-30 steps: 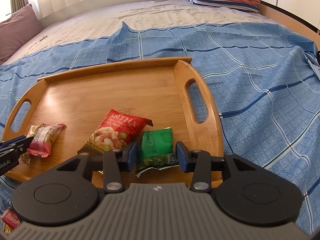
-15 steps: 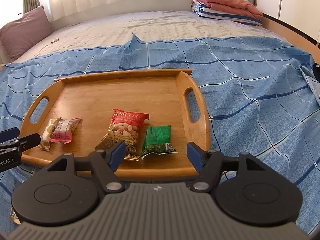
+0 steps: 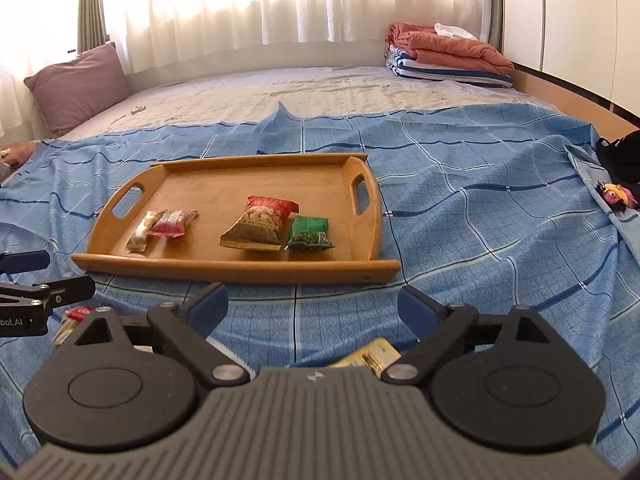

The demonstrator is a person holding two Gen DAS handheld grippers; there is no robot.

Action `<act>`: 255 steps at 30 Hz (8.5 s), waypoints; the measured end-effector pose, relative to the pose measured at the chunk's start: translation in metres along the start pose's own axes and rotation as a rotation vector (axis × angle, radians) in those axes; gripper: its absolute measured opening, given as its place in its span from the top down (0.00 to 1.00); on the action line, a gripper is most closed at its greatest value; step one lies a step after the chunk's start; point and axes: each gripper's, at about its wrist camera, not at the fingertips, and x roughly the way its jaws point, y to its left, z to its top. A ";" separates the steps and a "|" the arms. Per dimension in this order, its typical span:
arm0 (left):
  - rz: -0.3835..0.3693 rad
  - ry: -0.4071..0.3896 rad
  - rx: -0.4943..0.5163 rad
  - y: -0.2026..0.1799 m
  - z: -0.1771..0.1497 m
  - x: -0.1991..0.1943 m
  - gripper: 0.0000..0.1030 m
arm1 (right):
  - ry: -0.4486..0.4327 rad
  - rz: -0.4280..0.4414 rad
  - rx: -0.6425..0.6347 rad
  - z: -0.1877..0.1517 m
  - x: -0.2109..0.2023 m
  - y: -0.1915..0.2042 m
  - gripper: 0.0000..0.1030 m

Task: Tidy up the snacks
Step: 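Move both grippers back toward the remaining snacks, then grasp the red Biscoff biscuit with the left gripper while the right gripper grasps the red bar, then carry the Biscoff and red bar onto the wooden tray and open both grippers, then move both grippers back to the snack pile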

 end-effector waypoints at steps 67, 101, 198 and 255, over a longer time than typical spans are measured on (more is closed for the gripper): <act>-0.084 0.080 0.001 -0.087 -0.087 -0.019 0.57 | 0.022 -0.024 -0.077 -0.102 -0.023 0.004 0.25; -0.103 0.002 0.017 -0.075 -0.086 -0.084 0.69 | -0.033 -0.001 -0.063 -0.114 -0.089 0.032 0.70; 0.117 0.131 -0.275 0.074 0.101 0.225 0.65 | 0.157 0.024 0.127 0.093 0.209 -0.012 0.63; -0.086 0.047 -0.111 -0.016 -0.072 -0.021 0.10 | -0.037 0.121 0.007 -0.112 -0.038 0.061 0.14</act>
